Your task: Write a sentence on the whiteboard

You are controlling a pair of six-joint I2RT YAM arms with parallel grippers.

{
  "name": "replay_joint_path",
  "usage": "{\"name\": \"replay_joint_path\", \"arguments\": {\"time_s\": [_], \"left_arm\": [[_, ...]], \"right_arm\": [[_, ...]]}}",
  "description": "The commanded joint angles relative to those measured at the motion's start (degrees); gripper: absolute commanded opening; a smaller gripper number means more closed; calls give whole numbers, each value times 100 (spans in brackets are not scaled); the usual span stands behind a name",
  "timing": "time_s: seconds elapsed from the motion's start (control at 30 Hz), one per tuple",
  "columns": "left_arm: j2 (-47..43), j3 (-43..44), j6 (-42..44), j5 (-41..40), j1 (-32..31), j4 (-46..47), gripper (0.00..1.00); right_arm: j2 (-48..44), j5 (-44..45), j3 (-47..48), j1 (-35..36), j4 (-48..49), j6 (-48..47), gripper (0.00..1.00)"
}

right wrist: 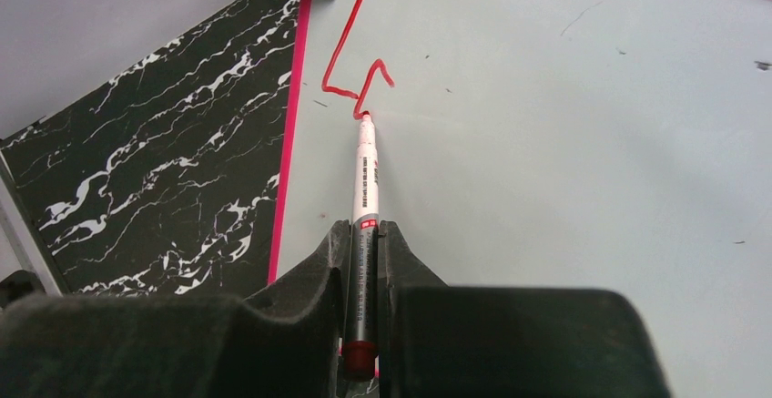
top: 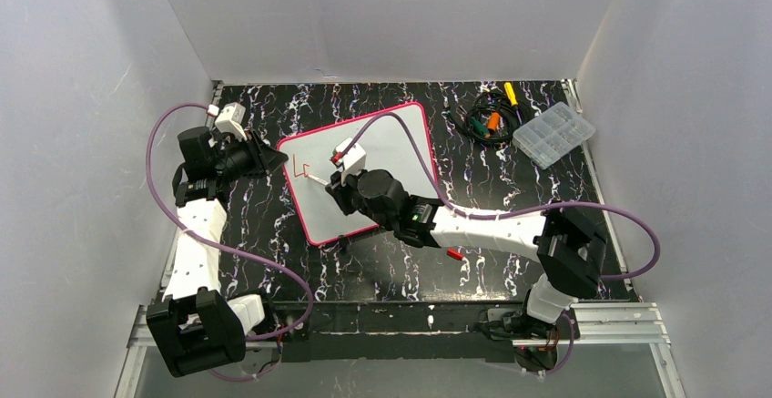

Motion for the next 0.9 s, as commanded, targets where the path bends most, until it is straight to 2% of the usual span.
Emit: {"name": "replay_joint_path", "arguments": {"time_s": [0.0,0.3,0.63,0.87], "left_arm": [[-179,-47,50,97,5,-136,5],[-164,-37,59,94,6,-136,5],[-169,-36,59,89,3,-136,5],[-164,-36,60,96,5,-137,5]], "right_arm": [[-260,518,-66,-57,147,-71,1],[-114,420,236,-57,273,-228,1],[-417,153,60,-57,591,-251,1],[-322,348,177,-55,538,-343,1]]}}
